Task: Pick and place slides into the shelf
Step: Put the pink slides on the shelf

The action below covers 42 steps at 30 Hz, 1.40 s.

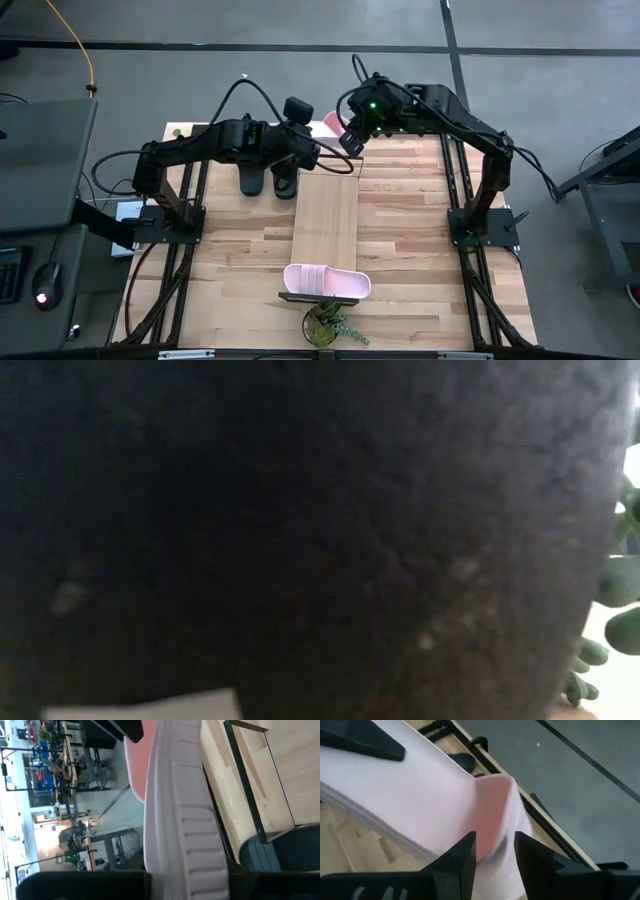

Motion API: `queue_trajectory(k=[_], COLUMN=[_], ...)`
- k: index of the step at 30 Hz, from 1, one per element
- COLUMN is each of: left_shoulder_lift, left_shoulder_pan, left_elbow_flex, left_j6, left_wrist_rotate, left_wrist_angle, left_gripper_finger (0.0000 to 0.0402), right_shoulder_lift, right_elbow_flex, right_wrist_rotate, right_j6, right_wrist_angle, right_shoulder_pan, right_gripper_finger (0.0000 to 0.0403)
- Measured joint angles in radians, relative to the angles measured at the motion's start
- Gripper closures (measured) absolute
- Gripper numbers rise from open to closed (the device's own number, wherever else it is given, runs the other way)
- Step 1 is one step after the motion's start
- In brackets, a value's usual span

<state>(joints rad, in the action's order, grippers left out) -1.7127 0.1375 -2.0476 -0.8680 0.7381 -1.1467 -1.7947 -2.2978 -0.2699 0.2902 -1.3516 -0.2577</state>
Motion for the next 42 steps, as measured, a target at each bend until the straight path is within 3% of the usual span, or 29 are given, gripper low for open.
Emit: queue_trajectory(k=[8,25,34,38,42], left_shoulder_lift=[0.000,0.000,0.000,0.000,0.000], left_shoulder_pan=[0.000,-0.001,-0.010,-0.016,-0.016], left_elbow_flex=[0.000,0.002,0.002,0.002,0.002], left_j6=[-0.051,-0.208,-0.186,-0.177,-0.166], left_wrist_rotate=[0.011,0.052,0.069,0.069,0.069], left_wrist_angle=[0.048,0.152,0.152,0.156,0.157], left_gripper_finger=[0.0357,0.0358,0.0358,0.0358,0.0358], right_shoulder_lift=[0.001,-0.036,-0.064,-0.066,-0.066], right_elbow_flex=[0.000,-0.001,0.002,0.002,0.002], right_wrist_rotate=[-0.008,0.079,0.111,0.139,0.148], right_j6=[0.008,0.146,0.183,0.192,0.178], right_wrist_angle=[0.006,-0.093,-0.045,-0.058,-0.063], right_shoulder_pan=[-0.022,-0.041,-0.053,-0.064,-0.064], right_gripper_finger=[0.0283,0.0283,0.0288,0.0319,0.0382])
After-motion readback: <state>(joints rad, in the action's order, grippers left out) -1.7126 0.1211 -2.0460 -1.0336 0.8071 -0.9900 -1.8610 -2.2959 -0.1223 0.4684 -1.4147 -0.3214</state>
